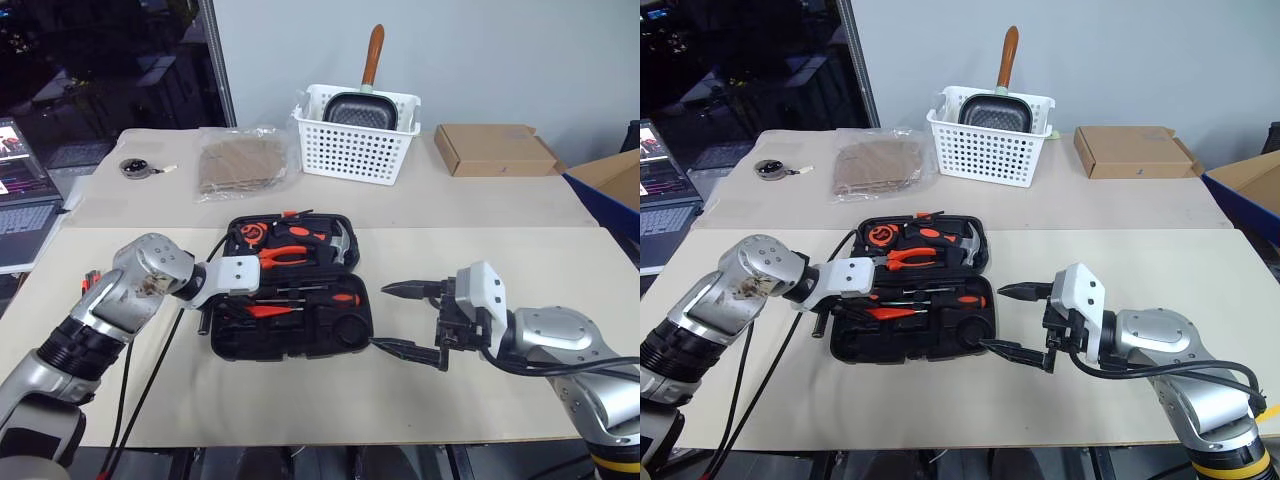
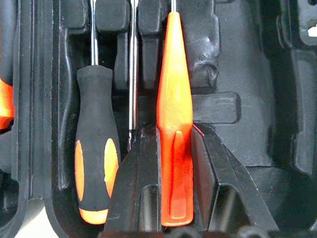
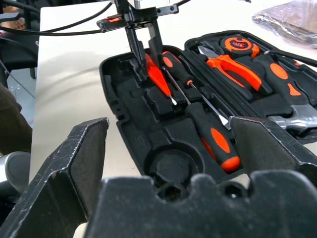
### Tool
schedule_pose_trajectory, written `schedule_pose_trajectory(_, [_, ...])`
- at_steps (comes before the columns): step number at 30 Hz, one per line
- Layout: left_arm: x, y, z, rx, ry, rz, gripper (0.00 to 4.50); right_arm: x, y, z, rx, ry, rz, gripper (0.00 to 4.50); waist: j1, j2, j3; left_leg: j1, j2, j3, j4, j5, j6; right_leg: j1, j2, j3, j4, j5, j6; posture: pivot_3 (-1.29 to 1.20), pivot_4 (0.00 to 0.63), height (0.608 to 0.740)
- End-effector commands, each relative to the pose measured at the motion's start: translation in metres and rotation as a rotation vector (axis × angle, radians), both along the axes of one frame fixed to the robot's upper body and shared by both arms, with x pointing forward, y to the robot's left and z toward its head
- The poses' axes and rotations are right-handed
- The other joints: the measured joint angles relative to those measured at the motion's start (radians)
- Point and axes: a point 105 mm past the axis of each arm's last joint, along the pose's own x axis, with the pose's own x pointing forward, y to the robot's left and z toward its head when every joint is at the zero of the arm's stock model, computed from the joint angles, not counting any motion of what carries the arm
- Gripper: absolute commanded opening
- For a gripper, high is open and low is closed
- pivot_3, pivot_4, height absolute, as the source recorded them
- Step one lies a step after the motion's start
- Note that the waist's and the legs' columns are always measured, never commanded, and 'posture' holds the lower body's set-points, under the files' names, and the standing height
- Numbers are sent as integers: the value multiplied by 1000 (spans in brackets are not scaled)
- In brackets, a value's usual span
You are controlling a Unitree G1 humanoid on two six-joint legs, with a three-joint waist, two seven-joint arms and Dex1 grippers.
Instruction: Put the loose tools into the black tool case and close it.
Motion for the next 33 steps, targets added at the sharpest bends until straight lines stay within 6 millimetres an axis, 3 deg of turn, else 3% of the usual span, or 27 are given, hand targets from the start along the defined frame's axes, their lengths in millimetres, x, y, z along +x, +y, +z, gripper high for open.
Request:
schedule_pose_trajectory(1, [-2,10,-9,35,38,63,447,-3,3,10,-11,-50,16,4500,0,0,0,0,0,0,0,0,0,0,0,0,0,0,0,0,150,740])
schedule_pose_trajectory(19, [-2,6,-9,65,24,16,447,0,3,11,-27,-63,-7,4500,0,0,0,2,0,1,0,0,0,0,0,1,2,0,0,0,150,740])
schedule_pose_trajectory(30, [-3,6,-11,80,32,-12,447,-10,2,10,-38,-67,66,4500,-2,0,0,4,0,2,1,0,0,0,0,2,8,0,-1,0,150,740])
schedule_pose_trajectory(32, [1,3,-7,47,4,-1,1431,-10,0,10,-42,-66,67,4500,-1,0,0,5,0,2,1,0,0,0,0,2,8,-1,-1,0,150,740])
schedule_pose_trajectory(33, [3,2,-2,32,-18,-6,1615,-10,-1,9,-45,-66,66,4500,-1,0,0,5,0,2,1,0,0,0,0,2,8,-1,-1,0,150,740])
